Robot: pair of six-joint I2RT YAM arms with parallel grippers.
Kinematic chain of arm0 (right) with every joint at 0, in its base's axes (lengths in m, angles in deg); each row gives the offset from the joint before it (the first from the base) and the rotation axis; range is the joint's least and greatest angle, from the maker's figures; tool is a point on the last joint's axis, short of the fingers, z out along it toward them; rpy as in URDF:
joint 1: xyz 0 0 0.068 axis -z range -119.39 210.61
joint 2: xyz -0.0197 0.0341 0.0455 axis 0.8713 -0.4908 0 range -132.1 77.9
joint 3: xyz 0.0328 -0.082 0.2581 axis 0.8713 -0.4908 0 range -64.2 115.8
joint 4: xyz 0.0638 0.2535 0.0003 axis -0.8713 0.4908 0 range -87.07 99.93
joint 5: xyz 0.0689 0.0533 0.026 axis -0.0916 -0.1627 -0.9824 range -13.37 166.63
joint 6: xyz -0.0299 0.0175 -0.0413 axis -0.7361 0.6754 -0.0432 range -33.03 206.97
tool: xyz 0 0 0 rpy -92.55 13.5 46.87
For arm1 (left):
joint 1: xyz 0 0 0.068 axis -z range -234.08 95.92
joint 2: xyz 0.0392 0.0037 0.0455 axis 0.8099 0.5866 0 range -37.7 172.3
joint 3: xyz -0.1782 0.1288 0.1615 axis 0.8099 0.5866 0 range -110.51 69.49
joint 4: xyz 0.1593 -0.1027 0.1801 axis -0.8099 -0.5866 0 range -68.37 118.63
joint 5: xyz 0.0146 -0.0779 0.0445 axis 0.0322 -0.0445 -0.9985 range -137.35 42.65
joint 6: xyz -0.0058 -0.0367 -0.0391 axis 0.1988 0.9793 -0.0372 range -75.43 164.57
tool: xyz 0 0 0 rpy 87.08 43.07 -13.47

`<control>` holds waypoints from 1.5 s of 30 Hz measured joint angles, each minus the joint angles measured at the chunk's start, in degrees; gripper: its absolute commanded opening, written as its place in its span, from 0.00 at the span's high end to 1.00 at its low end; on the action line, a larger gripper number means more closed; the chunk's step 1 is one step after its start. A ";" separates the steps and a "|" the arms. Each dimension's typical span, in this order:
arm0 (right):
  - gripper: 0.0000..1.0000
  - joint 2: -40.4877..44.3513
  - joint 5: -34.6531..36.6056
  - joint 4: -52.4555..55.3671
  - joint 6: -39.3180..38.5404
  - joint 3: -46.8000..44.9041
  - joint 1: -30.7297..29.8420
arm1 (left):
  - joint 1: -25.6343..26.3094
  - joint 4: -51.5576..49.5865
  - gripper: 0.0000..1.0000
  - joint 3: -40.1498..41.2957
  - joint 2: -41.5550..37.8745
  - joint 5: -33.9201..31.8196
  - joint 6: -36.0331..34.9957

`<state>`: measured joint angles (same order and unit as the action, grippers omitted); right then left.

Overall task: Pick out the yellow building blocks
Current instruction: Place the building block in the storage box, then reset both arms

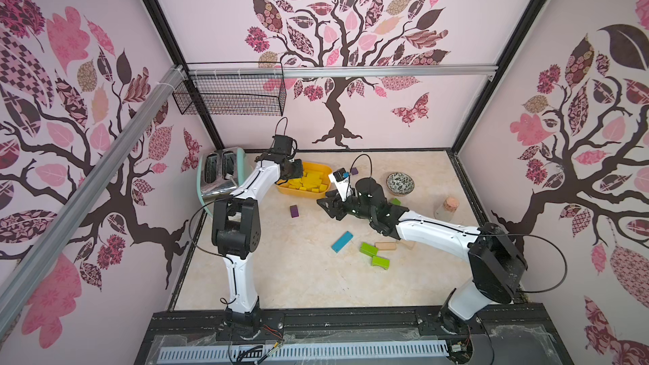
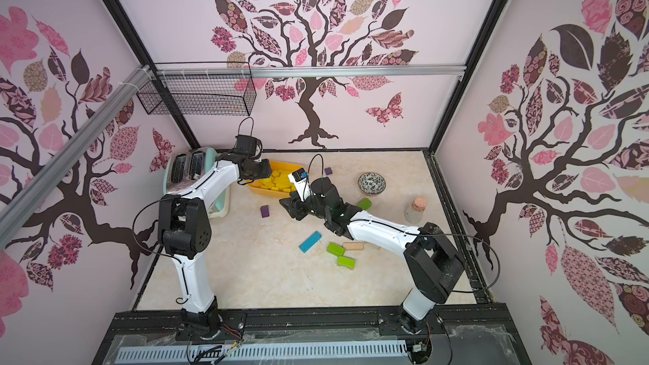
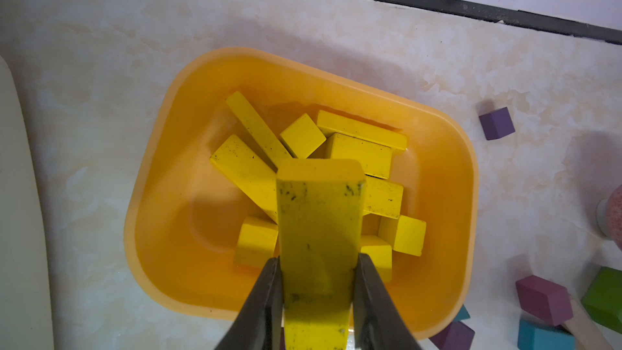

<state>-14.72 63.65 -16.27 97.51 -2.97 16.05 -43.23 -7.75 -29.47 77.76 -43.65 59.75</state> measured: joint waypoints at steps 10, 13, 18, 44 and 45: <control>0.47 0.00 0.20 -0.35 -0.02 -0.04 0.13 | 0.00 1.38 0.55 -0.44 -0.85 -0.33 1.36; 0.47 0.00 0.20 -0.35 0.00 -0.07 0.11 | 0.00 1.68 0.54 -0.33 -2.49 -0.48 1.51; 0.47 0.00 0.17 -0.37 0.00 -0.13 0.13 | 0.00 2.49 0.53 -0.33 -5.09 -0.81 1.53; 0.47 13.51 8.81 0.55 -2.58 -8.46 14.95 | 2.01 41.59 0.52 53.92 -45.92 -16.48 -9.51; 0.47 14.58 9.33 0.59 -2.38 -10.05 17.29 | 2.47 43.41 0.52 56.63 -46.84 -17.27 -10.47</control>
<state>-0.14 72.99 -15.68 95.13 -13.02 33.34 -40.76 35.66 27.16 30.92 -60.91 49.28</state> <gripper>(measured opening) 0.532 0.476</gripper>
